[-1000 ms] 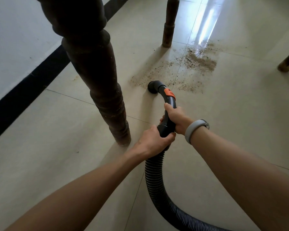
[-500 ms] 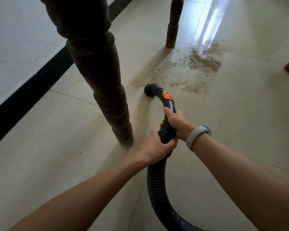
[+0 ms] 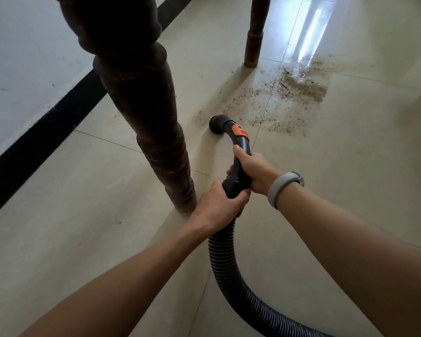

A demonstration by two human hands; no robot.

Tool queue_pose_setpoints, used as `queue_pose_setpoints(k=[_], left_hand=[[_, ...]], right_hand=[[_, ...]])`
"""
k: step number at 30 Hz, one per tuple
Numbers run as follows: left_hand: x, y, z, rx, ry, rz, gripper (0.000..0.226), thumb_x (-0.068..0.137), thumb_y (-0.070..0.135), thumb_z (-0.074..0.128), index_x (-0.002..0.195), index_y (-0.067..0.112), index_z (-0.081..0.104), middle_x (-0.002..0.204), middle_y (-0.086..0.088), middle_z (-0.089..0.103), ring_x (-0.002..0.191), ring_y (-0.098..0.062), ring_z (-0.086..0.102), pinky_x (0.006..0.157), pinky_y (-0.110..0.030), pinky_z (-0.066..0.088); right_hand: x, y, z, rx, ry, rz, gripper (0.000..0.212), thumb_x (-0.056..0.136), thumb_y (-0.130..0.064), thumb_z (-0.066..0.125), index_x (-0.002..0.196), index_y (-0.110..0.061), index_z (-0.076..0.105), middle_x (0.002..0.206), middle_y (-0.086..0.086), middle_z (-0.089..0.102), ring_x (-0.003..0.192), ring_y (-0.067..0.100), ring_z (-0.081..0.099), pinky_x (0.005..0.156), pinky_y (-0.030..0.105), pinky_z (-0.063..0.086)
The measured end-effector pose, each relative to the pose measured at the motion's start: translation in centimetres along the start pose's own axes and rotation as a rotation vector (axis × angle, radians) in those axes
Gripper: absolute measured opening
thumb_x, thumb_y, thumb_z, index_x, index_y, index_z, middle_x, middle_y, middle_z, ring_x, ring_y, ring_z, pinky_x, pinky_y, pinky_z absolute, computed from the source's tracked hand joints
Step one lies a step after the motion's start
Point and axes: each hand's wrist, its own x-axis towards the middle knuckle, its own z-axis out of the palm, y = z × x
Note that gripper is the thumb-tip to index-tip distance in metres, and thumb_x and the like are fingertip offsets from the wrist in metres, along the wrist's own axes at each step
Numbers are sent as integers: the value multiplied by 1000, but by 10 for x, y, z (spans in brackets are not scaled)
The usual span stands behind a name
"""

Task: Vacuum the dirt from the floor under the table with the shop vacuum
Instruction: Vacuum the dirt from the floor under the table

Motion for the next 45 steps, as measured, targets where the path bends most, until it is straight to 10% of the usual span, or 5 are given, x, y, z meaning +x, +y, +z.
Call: queue_pose_setpoints(k=[19,45], left_hand=[[-6,-23,-3,-353,80,-132,61,79,64,54,108,10,55,95,-10,66,86,-25,67,84,-44,56],[-34,26,64,-150,-263,103,29,92,44,52,103,17,52,83,2,61,72,-8,59,64,-20,50]], right_hand=[[5,-8,30,-84,-127,32,36,95,-27,54,120,-3,43,82,11,55,68,21,58,74,36,53],[-37,29,-86,100,147,-15,25,95,-20,53,114,-4,46,76,10,54,65,21,56,65,33,53]])
